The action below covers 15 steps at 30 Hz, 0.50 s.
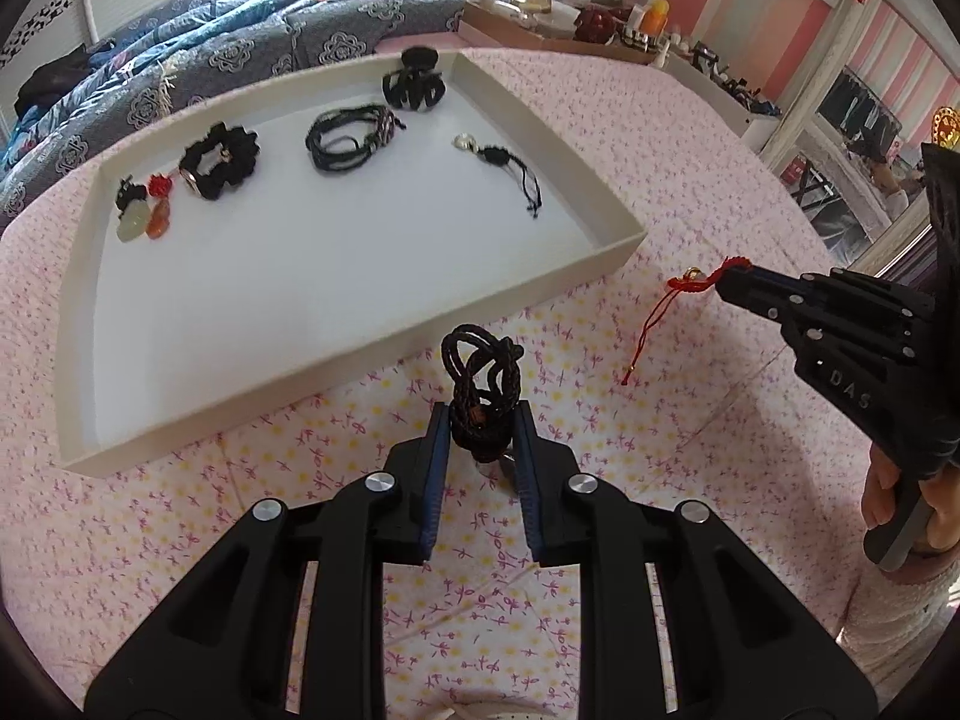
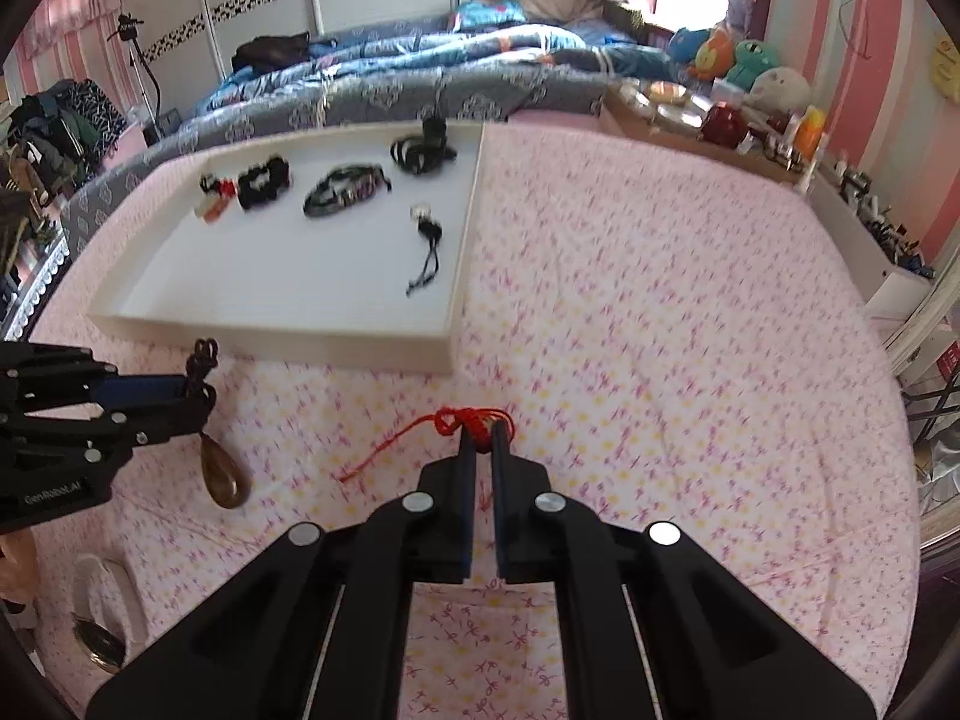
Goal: Organize jewelry
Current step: 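Carry the teardrop pendant and red charm in both grippers over the tray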
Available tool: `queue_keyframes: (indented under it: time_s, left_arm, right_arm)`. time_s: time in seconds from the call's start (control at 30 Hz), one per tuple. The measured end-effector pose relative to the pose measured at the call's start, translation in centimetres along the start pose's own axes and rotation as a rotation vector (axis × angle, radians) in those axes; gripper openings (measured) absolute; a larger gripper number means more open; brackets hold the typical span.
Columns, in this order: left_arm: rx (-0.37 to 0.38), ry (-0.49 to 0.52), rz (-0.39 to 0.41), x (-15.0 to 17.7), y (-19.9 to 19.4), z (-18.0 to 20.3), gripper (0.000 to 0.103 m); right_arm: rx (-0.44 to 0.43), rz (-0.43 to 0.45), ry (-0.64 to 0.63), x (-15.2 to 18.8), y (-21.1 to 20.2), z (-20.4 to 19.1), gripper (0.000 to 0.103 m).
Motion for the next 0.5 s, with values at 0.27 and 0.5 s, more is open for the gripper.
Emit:
queue_keyframes:
  time_s: [0.27, 0.5]
  left_arm:
    - [0.002, -0.066, 0.085, -2.3, -4.6, -3.0, 0.019]
    - [-0.080, -0.157, 0.129, -4.7, -5.9, -9.4, 0.019]
  right_arm:
    - [-0.003, 0.092, -0.031, -4.6, -2.8, -1.3, 0.004]
    - [-0.038, 0.115, -0.029, -8.9, -1.3, -3.2, 0.004]
Point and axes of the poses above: each gripper's, at about its wrist camera, not at the fingertips, and y roughly the way its jaws point, z to its right, x to its underside, the point moved 3 cm from there along y, roughly the way its jaws point, and after that the axes turned 7 degrees about z, right-handed, at the moved point
